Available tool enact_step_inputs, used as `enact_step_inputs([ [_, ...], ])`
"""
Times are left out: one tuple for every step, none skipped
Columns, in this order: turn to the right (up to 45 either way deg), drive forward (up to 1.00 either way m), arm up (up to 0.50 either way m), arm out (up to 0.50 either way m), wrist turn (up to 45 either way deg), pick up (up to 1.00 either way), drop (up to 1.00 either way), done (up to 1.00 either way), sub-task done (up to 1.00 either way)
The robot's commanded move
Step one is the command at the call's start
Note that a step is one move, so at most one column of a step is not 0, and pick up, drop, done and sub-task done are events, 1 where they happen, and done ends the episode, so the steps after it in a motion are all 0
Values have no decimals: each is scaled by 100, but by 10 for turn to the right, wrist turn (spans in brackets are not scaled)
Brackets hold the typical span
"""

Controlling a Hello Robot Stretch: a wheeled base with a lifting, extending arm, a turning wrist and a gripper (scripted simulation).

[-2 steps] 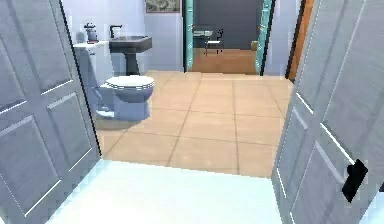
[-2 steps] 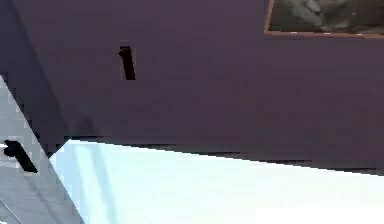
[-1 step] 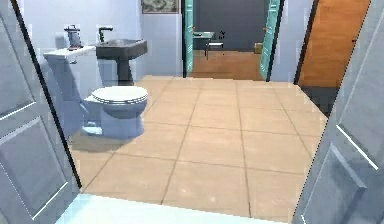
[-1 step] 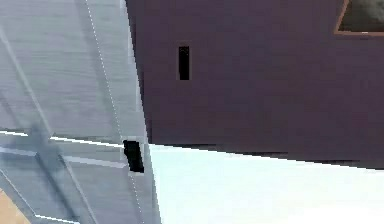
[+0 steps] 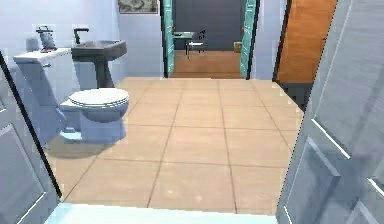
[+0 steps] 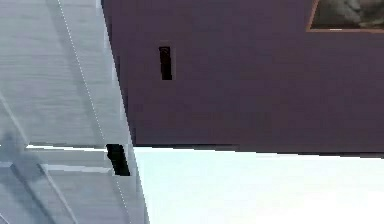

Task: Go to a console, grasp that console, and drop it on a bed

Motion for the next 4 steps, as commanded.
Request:
enact_step_inputs([
  [30, 0, 0, 0, 0, 0, 0, 0, 0],
  [0, 100, 0, 0, 0, 0, 0, 0, 0],
  [0, 50, 0, 0, 0, 0, 0, 0, 0],
  [360, 0, 0, 0, 0, 0, 0, 0, 0],
])
